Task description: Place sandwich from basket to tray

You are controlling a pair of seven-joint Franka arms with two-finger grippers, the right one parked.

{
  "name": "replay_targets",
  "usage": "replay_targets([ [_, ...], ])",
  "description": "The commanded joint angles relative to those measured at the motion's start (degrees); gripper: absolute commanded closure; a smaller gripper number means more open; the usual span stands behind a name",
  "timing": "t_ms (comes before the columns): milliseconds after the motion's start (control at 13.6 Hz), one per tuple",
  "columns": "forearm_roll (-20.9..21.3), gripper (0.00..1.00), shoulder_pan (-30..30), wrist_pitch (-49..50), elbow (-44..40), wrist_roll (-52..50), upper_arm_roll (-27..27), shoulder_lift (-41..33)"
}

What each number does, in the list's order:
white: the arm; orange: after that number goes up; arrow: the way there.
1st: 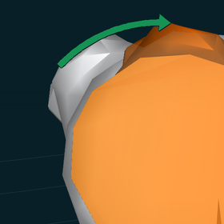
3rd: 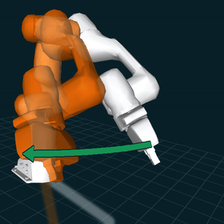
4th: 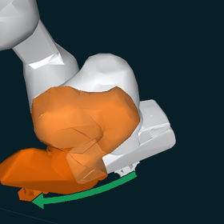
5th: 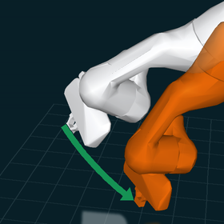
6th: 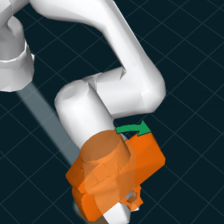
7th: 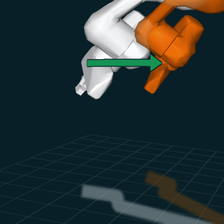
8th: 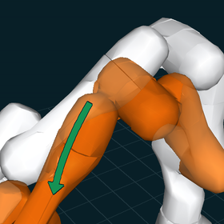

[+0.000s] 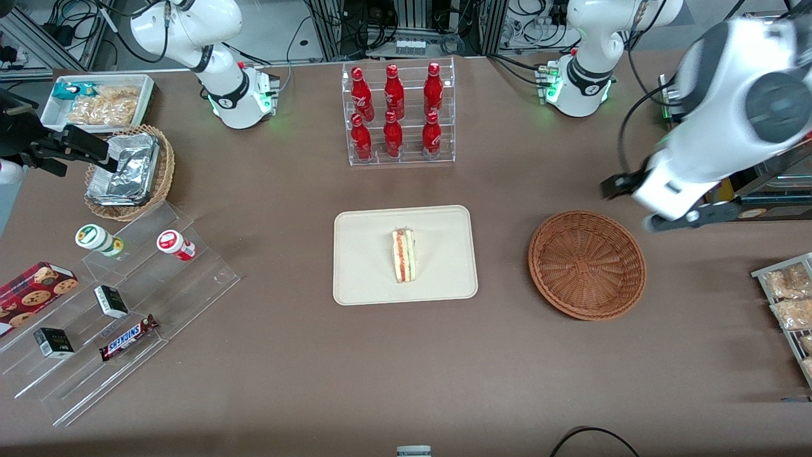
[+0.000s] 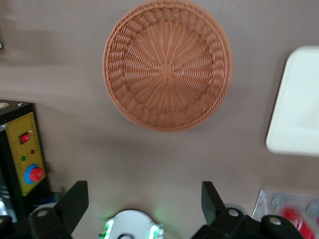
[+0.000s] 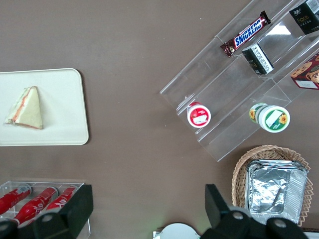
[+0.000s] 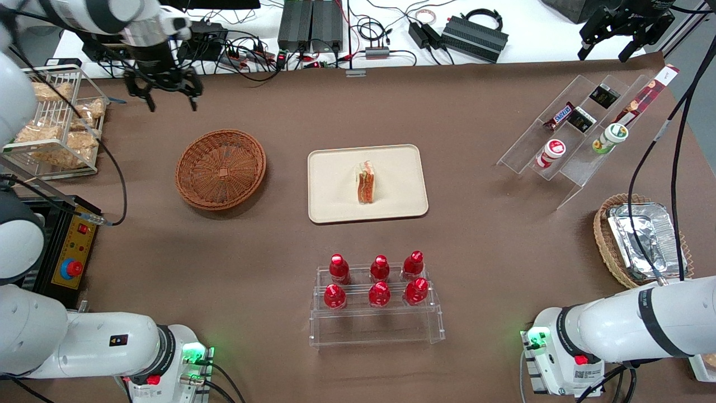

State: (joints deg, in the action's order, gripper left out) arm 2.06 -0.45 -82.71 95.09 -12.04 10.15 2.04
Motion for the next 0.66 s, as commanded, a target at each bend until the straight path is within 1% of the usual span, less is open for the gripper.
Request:
replay_targets([
  [0, -1.62, 0.00, -0.26, 3.42, -0.60, 9.64, -3.45, -2.92],
  [221, -1.53, 0.00, -0.26, 3.52, -2.27, 16.24, -6.88, -4.32],
  [369, -1.10, 0.00, -0.26, 2.82, -2.81, 16.52, -7.86, -4.77],
  [590, -1.09, 0.00, -0.26, 2.11, -2.90, 16.34, -7.95, -4.68],
])
